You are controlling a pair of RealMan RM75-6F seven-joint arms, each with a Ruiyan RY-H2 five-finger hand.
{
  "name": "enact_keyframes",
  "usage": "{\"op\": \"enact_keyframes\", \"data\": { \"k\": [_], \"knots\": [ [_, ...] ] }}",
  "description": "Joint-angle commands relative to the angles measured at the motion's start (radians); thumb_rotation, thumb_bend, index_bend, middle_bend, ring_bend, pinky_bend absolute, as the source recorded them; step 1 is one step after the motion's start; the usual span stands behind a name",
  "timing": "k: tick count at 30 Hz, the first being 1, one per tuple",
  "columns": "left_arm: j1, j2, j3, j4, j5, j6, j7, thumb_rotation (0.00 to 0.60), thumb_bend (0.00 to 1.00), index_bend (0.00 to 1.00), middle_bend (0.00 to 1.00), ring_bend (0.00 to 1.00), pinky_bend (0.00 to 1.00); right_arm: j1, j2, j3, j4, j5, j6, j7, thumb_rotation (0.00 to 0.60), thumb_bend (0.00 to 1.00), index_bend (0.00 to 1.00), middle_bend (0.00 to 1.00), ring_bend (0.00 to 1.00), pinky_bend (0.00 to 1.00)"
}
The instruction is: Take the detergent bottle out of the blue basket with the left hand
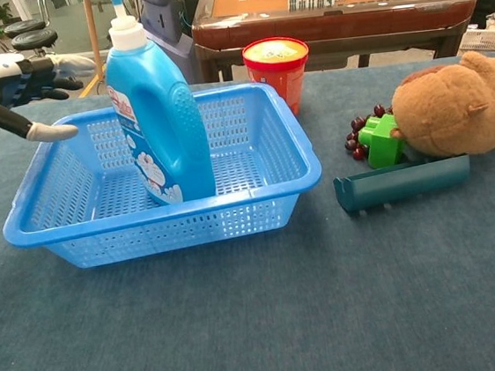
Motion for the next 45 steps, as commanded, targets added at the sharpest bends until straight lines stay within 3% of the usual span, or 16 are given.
{"op": "enact_keyframes", "data": {
  "k": [1, 12, 26, 34, 45],
  "knots": [
    [-0.047, -0.026, 0.001, 0.043, 0.023, -0.037, -0.093, 0.6, 0.32, 0.0, 0.0, 0.0, 0.0, 0.001, 0.001, 0.001, -0.001, 0.002, -0.002, 0.0, 0.6, 0.17, 0.25, 0.28, 0.21, 0.32],
    [-0.145, -0.046, 0.048, 0.108, 0.118, -0.075, -0.429, 0.6, 0.32, 0.0, 0.0, 0.0, 0.0, -0.002, 0.006, 0.0, 0.003, 0.021, -0.011, 0.005, 0.6, 0.18, 0.25, 0.28, 0.21, 0.32],
    [-0.212, -0.08, 0.134, 0.179, 0.195, -0.011, -0.736, 0.6, 0.32, 0.01, 0.01, 0.01, 0.0, 0.001, 0.002, 0.002, 0.008, 0.032, -0.022, 0.011, 0.6, 0.18, 0.25, 0.28, 0.21, 0.32],
    [-0.208, -0.081, 0.181, 0.208, 0.208, 0.035, -0.777, 0.6, 0.32, 0.05, 0.06, 0.04, 0.0, 0.002, 0.002, 0.001, 0.007, 0.032, -0.024, 0.008, 0.6, 0.18, 0.25, 0.28, 0.21, 0.32],
    [-0.148, 0.001, 0.277, 0.169, 0.257, 0.157, -0.816, 0.6, 0.32, 0.06, 0.07, 0.04, 0.0, 0.004, -0.004, 0.001, 0.018, 0.033, -0.028, 0.017, 0.6, 0.19, 0.25, 0.28, 0.21, 0.32]
  ]
}}
